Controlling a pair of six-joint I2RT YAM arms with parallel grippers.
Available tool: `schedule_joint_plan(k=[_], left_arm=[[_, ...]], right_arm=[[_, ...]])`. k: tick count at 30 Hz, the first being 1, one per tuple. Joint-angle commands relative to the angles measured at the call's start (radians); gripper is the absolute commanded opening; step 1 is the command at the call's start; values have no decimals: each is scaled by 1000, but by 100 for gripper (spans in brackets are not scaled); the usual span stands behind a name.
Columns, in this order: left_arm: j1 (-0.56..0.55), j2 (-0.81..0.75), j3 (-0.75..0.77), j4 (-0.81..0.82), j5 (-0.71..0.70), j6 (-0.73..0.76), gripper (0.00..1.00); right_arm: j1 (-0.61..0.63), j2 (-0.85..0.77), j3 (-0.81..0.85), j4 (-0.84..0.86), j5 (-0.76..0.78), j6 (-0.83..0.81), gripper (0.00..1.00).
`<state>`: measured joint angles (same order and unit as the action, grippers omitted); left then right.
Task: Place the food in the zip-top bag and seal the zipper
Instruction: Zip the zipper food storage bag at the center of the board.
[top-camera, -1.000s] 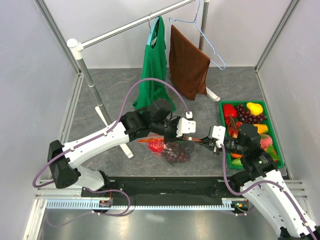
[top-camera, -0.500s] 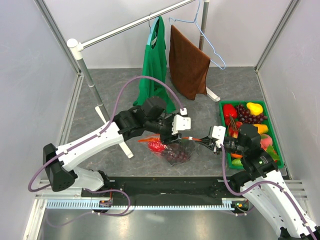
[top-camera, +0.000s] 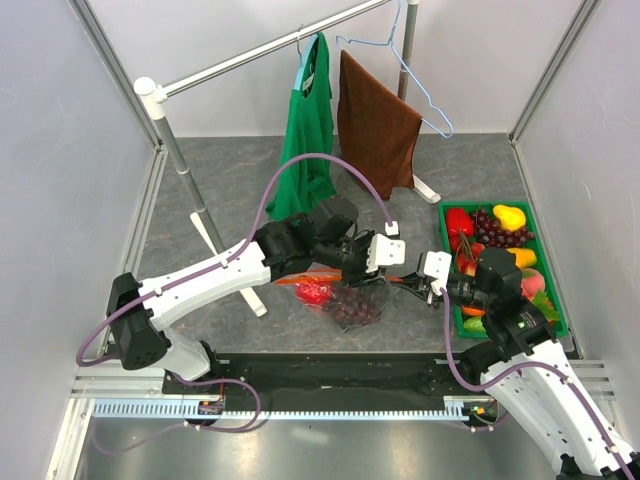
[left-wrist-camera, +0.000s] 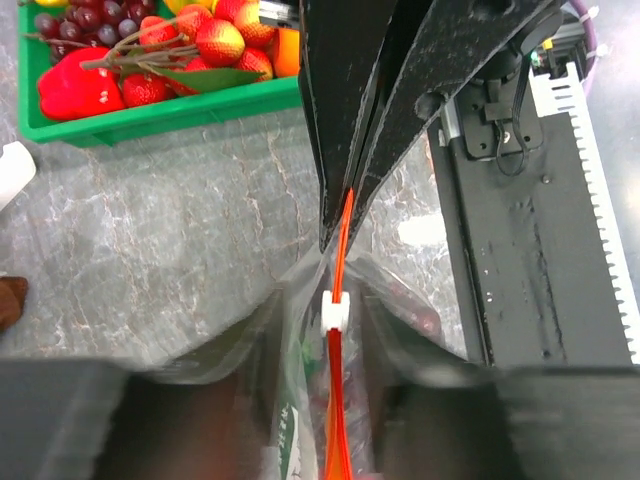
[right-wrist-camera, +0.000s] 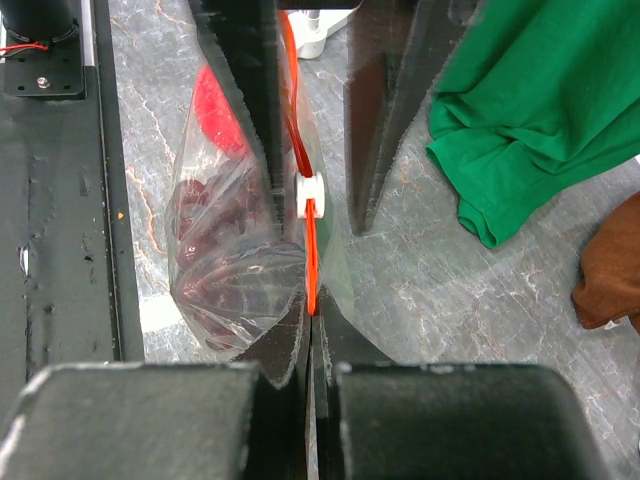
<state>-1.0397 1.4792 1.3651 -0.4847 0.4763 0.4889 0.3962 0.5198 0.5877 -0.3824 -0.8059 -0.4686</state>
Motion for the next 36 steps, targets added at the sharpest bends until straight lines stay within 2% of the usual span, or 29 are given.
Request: schedule_joint_plan(k=[1, 6, 7, 17, 23, 29, 36], left_arm=[[-6, -19, 12, 51, 13, -19, 31], [-6, -54, -29, -1, 5, 13, 12], [-2, -72, -40, -23, 4, 11, 11], [84, -224, -185, -109, -74, 4, 10], [181, -310, -233, -208, -100, 23, 11], [283, -408, -293, -324, -122, 120, 11], [310, -522, -368, -419, -215, 209, 11]], right_arm=[[0, -1, 47, 11, -1, -21, 0], [-2, 2, 49, 0, 19, -16, 0], [0, 3, 49, -1, 25, -16, 0], [-2, -27, 38, -15, 42, -19, 0], [-2, -40, 41, -33, 66, -27, 0], [-2, -55, 41, -50, 89, -21, 0], [0, -58, 49, -68, 97, -34, 0]])
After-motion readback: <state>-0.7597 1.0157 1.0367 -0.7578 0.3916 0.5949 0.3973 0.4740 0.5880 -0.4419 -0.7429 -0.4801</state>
